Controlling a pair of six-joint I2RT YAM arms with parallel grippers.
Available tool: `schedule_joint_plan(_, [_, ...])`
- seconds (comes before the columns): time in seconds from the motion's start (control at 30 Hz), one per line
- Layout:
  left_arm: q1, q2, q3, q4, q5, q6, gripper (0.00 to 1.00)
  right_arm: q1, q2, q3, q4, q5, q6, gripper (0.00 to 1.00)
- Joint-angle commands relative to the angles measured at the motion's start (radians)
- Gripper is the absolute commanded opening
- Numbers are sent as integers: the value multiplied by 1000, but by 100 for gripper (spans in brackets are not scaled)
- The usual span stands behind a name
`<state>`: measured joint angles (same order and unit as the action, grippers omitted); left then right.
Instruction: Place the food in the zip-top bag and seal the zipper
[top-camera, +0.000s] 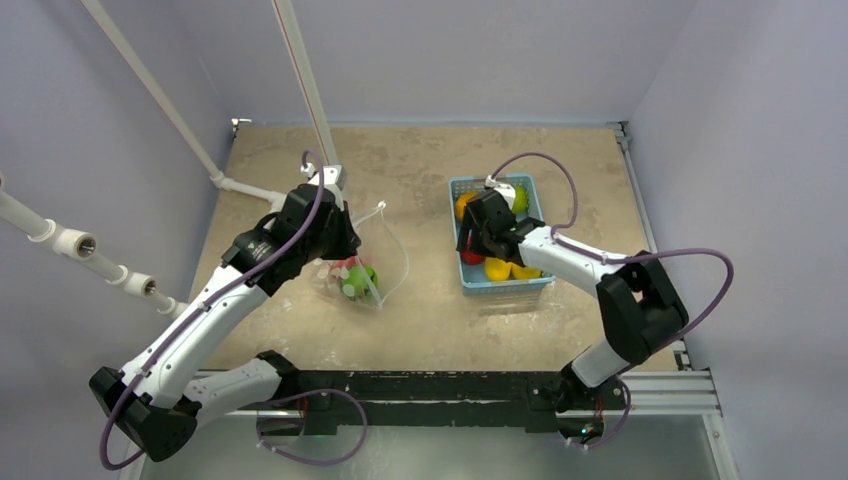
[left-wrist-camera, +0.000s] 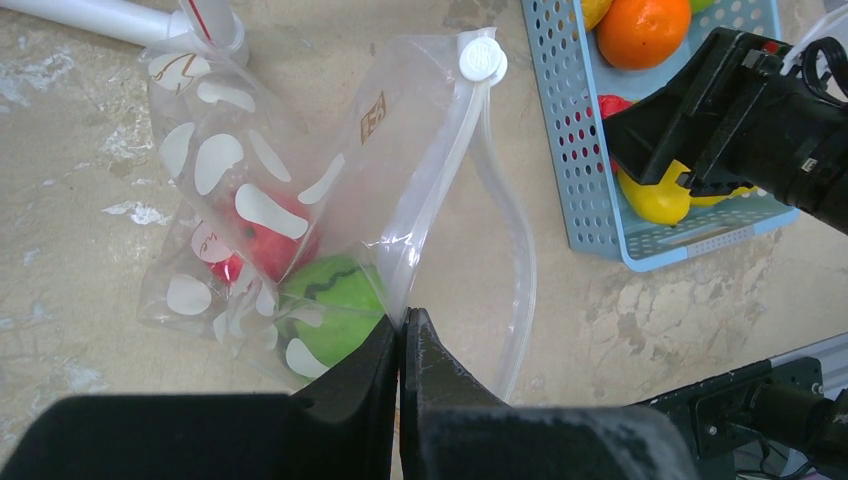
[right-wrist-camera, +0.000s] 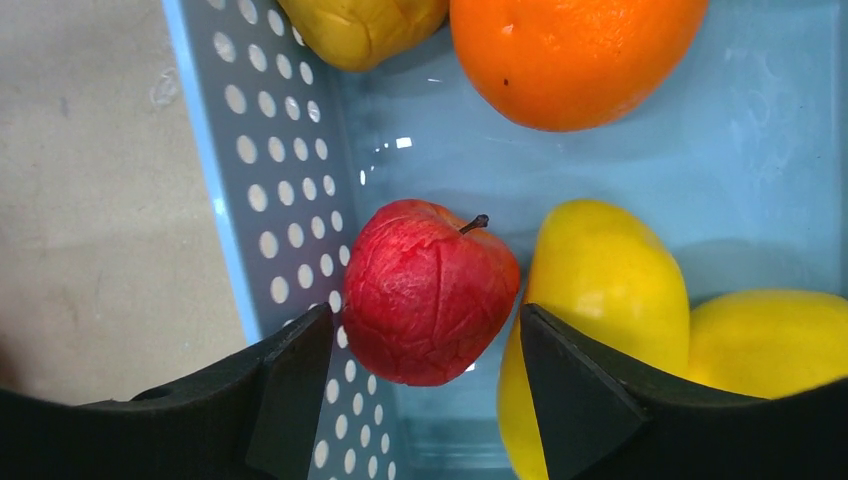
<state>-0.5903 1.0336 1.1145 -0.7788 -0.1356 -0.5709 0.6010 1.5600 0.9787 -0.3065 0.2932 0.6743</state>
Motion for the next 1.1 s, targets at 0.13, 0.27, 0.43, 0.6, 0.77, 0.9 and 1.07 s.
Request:
schedule_joint_plan(0.13, [0, -8, -4, 37, -4, 27, 0, -4, 45, -26, 54, 6, 11, 72])
schedule_joint_plan(0.27, [0, -1, -2, 44, -2, 27, 0, -5, 51, -33, 57, 15, 10, 64])
schedule_joint_plan(0.43, [0, 2, -1, 44, -1, 24, 0, -6, 41, -26, 52, 24, -1, 41])
schedule_joint_plan(0.6, [0, 10, 4, 44, -1, 20, 0, -9, 9, 5, 19, 66, -1, 22])
schedule_joint_plan(0.77, [0, 15, 13, 42, -2, 19, 0, -10, -32, 64, -40, 125, 9, 14])
schedule_joint_plan(0.9, [0, 17, 16, 39, -7, 16, 0, -9, -74, 118, -76, 124, -2, 13])
schedule_joint_plan(1.07, [0, 17, 14, 39, -12, 10, 0, -9, -116, 180, -83, 118, -37, 10])
